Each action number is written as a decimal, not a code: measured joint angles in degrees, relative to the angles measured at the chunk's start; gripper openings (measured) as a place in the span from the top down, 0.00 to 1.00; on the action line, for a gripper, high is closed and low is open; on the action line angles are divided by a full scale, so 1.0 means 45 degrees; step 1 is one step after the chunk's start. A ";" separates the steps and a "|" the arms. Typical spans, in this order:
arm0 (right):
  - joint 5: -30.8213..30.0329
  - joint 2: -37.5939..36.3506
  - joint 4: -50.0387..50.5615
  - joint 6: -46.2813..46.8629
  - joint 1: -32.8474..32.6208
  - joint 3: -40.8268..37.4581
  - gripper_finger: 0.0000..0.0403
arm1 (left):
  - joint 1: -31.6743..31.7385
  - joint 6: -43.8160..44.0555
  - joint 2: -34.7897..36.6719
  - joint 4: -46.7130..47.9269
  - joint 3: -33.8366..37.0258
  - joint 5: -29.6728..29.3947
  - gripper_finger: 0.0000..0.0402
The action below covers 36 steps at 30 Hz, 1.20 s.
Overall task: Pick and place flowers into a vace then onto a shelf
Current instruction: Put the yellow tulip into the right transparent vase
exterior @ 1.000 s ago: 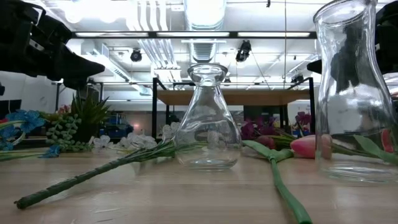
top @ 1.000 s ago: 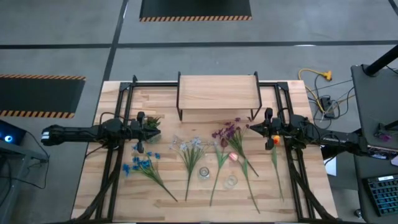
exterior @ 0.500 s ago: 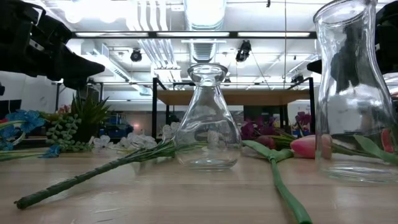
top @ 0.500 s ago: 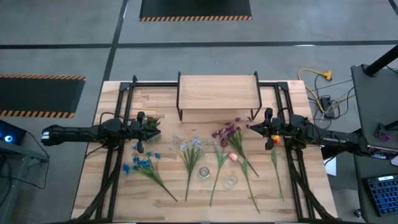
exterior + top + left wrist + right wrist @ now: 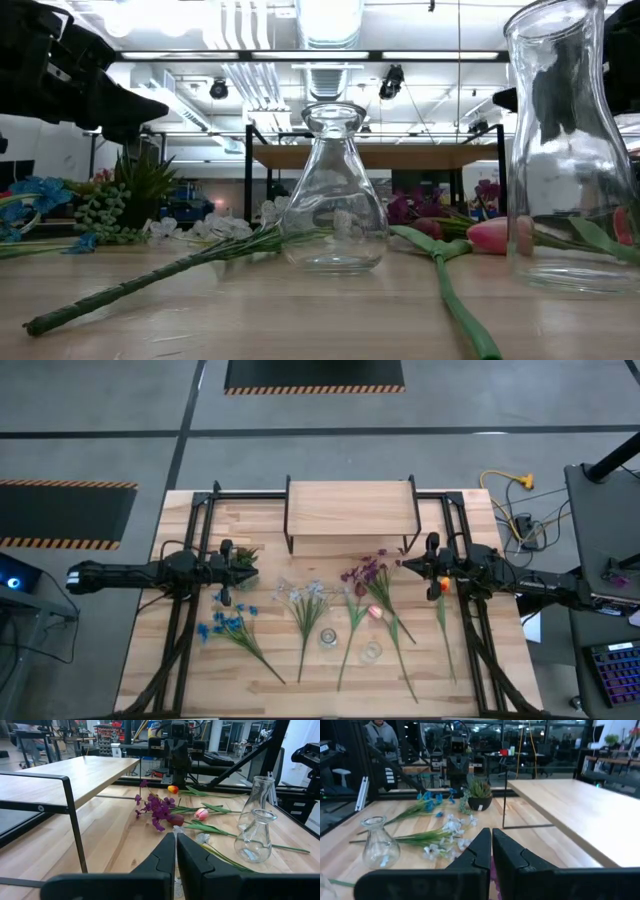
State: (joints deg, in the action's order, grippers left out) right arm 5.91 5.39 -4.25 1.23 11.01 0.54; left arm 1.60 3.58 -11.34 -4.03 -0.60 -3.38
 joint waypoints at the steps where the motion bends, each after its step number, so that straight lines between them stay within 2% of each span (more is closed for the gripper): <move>1: -0.0004 0.0000 0.0005 -0.0003 0.0004 0.0000 0.98 | -0.0003 0.0001 0.0002 0.0000 -0.0001 0.0000 1.00; 8: -0.0002 0.0006 -0.0477 0.2442 0.0002 0.0000 0.98 | -0.0003 0.0014 -0.0003 0.0000 0.0000 -0.0003 1.00; 15: -0.0019 0.0068 -0.1145 0.2321 0.0002 0.0000 0.98 | -0.0003 0.0034 0.0016 -0.0130 -0.0005 -0.0003 1.00; 18: -0.0032 0.0092 -0.1861 0.3052 0.0004 0.0001 0.97 | 0.0002 0.0037 0.0026 -0.0510 -0.0034 -0.0003 1.00; 22: -0.0084 0.0141 -0.1586 0.3062 -0.0040 0.0005 0.89 | -0.0003 0.0037 0.0026 -0.0765 -0.0029 -0.0003 1.00; 30: -0.1676 0.0869 -0.2134 0.3665 -0.0043 0.0161 0.61 | -0.0003 0.0039 0.0026 -0.0763 -0.0029 -0.0003 1.00; 36: -0.1830 0.1610 -0.3124 0.3430 -0.0064 0.0294 0.58 | -0.0003 0.0037 0.0026 -0.0767 -0.0029 -0.0003 1.00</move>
State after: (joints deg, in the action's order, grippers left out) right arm -2.33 12.63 -18.31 16.67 10.72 1.86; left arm 1.58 3.75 -11.22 -7.49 -0.73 -3.40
